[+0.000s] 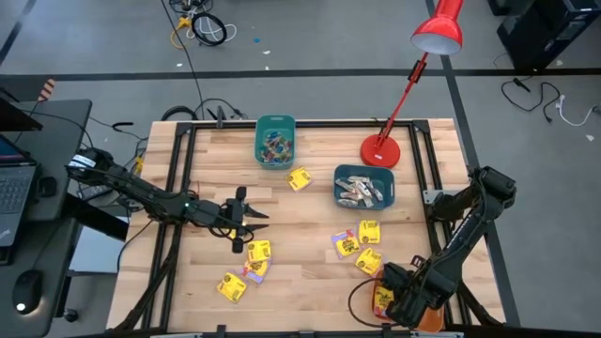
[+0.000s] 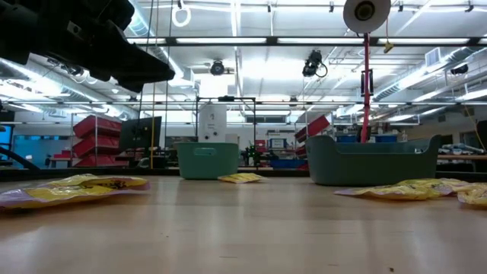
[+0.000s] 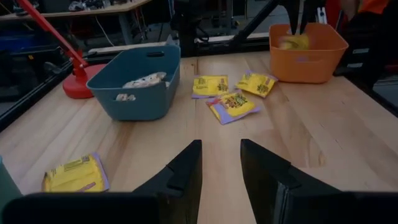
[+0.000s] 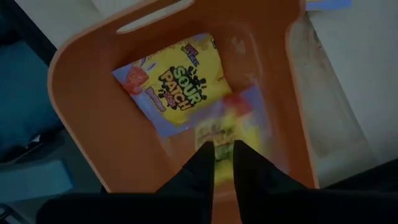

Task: Sort candy
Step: Put the yellow candy bag into the orange bin

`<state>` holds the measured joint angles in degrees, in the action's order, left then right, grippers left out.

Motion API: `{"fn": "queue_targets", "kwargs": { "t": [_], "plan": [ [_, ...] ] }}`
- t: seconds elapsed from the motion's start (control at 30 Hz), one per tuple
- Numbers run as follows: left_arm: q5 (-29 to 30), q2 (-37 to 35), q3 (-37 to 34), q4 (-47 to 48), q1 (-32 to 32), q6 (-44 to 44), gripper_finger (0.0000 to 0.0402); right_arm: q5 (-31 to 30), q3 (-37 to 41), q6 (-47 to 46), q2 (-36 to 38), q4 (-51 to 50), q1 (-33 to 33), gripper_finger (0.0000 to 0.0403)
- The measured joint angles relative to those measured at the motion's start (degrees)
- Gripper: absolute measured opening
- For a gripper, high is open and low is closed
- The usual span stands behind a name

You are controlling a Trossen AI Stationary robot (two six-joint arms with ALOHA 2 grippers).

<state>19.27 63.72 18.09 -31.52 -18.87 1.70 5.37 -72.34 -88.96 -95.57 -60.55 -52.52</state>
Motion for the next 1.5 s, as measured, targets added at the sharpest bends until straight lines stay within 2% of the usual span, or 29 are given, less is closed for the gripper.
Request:
{"fn": "queue_targets", "kwargs": {
  "t": [0.3,0.57,0.67,0.87,1.1,1.27,1.43,1.5],
  "plan": [
    [0.0,0.0,0.0,-0.4,0.0,0.1,0.0113,0.4,-1.1,0.9,0.5,0.2,1.5,0.0085],
    [0.0,0.0,0.0,-1.1,0.0,0.1,0.0113,-4.5,-6.4,0.6,1.2,-13.0,5.3,0.008],
    [0.1,0.0,0.0,-2.4,0.0,-1.3,0.0113,-6.0,-6.2,5.7,1.2,-15.8,8.0,0.008],
    [1.1,0.0,0.0,-8.2,0.0,-7.9,0.0113,-8.8,-3.3,17.0,1.1,-12.6,16.1,0.008],
    [9.0,-0.1,0.0,-10.6,0.0,-16.5,0.0113,-9.1,0.9,28.4,1.1,-8.4,22.8,0.008],
    [15.8,-0.1,0.0,-9.9,0.0,-22.5,0.0113,-13.4,3.2,34.5,1.1,-7.8,25.8,0.0083],
    [22.3,-0.1,0.0,-8.8,0.0,-26.1,0.0113,-13.9,7.0,40.7,1.1,-3.3,28.1,0.0109],
    [24.0,-0.1,0.0,-7.7,0.0,-26.8,0.0113,-13.8,8.9,46.4,1.1,1.7,28.4,0.0123]
  ]
}}
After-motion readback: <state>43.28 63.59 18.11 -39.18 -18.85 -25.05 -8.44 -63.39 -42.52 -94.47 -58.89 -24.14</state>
